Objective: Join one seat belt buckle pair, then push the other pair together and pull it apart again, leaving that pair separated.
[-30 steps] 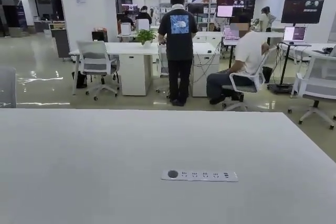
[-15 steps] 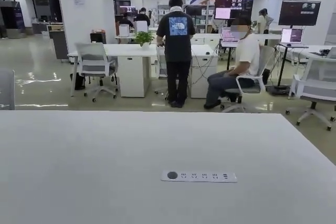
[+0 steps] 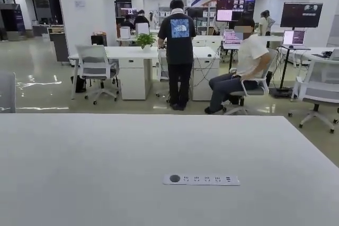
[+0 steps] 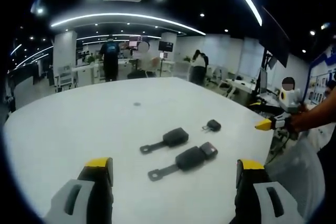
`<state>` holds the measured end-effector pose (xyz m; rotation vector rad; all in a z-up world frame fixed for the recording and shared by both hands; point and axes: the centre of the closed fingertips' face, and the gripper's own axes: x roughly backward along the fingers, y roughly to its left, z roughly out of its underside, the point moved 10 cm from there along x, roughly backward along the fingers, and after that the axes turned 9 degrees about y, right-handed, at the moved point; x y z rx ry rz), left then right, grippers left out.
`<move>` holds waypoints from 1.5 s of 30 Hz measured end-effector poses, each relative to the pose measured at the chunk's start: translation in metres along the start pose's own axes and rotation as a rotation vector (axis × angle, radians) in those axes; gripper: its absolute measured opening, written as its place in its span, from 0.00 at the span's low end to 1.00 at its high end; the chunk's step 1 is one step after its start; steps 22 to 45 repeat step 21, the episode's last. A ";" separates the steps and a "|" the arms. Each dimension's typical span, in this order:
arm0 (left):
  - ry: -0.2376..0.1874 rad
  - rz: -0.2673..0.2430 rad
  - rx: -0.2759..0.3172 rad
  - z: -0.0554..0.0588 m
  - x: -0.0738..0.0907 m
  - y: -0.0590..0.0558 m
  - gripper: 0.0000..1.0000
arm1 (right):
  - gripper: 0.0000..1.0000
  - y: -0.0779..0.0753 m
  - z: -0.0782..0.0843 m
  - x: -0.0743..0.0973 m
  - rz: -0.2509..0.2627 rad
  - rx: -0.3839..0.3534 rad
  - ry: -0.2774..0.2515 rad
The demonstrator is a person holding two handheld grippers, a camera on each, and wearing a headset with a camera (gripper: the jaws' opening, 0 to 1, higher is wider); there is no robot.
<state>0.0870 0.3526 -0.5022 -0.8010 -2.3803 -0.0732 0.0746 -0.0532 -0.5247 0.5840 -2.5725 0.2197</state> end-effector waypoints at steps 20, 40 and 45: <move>-0.009 -0.006 -0.006 -0.004 -0.003 0.003 1.00 | 0.95 -0.006 0.002 -0.001 0.008 -0.004 0.011; -0.012 -0.006 -0.004 -0.005 -0.003 0.002 1.00 | 0.95 -0.006 0.003 -0.001 0.008 -0.002 0.010; -0.012 -0.006 -0.004 -0.005 -0.003 0.002 1.00 | 0.95 -0.006 0.003 -0.001 0.008 -0.002 0.010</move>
